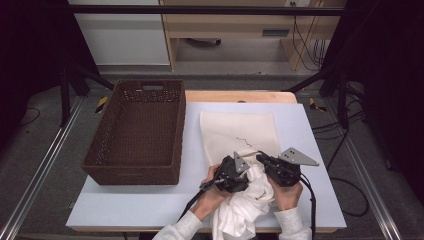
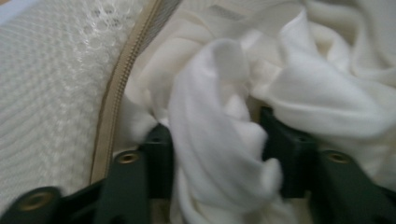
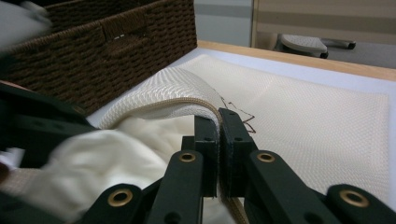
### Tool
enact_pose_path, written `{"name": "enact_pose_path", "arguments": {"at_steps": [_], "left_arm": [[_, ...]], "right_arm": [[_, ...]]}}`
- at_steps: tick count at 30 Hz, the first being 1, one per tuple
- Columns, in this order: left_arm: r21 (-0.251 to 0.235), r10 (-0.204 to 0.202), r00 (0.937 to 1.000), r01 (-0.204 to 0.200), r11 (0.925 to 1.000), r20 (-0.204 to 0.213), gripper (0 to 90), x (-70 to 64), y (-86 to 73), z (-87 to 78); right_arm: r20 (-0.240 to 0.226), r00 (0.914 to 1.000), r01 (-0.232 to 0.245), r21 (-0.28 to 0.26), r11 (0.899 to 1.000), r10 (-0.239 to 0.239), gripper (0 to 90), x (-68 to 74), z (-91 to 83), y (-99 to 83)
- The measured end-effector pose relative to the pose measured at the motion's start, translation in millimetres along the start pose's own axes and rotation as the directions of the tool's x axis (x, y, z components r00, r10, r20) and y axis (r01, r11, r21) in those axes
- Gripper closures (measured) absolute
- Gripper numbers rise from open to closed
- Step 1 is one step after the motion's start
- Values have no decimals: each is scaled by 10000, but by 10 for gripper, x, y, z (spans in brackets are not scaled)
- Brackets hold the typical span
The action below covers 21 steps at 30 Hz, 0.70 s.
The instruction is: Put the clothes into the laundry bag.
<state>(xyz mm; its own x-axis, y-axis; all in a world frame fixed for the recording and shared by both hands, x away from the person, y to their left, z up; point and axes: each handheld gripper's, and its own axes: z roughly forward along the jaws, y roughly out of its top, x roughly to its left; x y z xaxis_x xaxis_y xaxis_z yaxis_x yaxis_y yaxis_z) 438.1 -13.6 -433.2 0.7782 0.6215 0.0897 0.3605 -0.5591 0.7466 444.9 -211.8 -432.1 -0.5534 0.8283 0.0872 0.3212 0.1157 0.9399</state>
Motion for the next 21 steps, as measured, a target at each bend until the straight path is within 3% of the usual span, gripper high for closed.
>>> {"name": "enact_pose_path", "arguments": {"at_steps": [3, 5, 7, 10, 11, 13, 14, 15, 17, 21], "left_arm": [[-187, -130, 9997, 134, 9997, 217, 271, -21, -98, -222], [39, -357, 9975, 356, 9994, 610, 203, -34, -209, -324], [194, -479, 9957, 465, 9987, 799, 175, -62, -320, -338], [484, -710, 9928, 665, 9966, 968, 181, -108, -467, -210], [561, -1021, 9860, 954, 9939, 1318, 200, -105, -496, -148], [653, -1534, 9689, 1433, 9875, 1943, 322, -91, -509, -60], [611, -1523, 9668, 1426, 9879, 2054, 420, -100, -491, -46], [632, -1491, 9678, 1390, 9883, 2029, 499, -110, -471, -51], [463, -1128, 9778, 1063, 9933, 1768, 654, -137, -416, -89], [68, -702, 9891, 699, 9975, 1294, 768, -157, -309, -158]], "right_arm": [[13, 10000, 19, 43, 10000, -19, 871, 12, 14, -7], [31, 10000, 32, 47, 10000, -32, 871, 14, 13, -7], [21, 10000, 35, 57, 10000, -35, 871, 17, 12, -8], [-6, 10000, 38, 119, 9999, -38, 871, 28, 30, -12], [-26, 9999, 98, 113, 9999, -98, 871, 35, 39, -15], [-17, 9999, 130, 179, 9998, -129, 871, 54, 52, -18], [-17, 9999, 155, 188, 9997, -154, 871, 58, 57, -17], [-23, 9999, 129, 196, 9997, -129, 872, 55, 61, -18], [-38, 10000, 56, 181, 9998, -55, 872, 45, 57, -19], [-37, 10000, 34, 151, 9999, -34, 872, 44, 41, -13]]}}
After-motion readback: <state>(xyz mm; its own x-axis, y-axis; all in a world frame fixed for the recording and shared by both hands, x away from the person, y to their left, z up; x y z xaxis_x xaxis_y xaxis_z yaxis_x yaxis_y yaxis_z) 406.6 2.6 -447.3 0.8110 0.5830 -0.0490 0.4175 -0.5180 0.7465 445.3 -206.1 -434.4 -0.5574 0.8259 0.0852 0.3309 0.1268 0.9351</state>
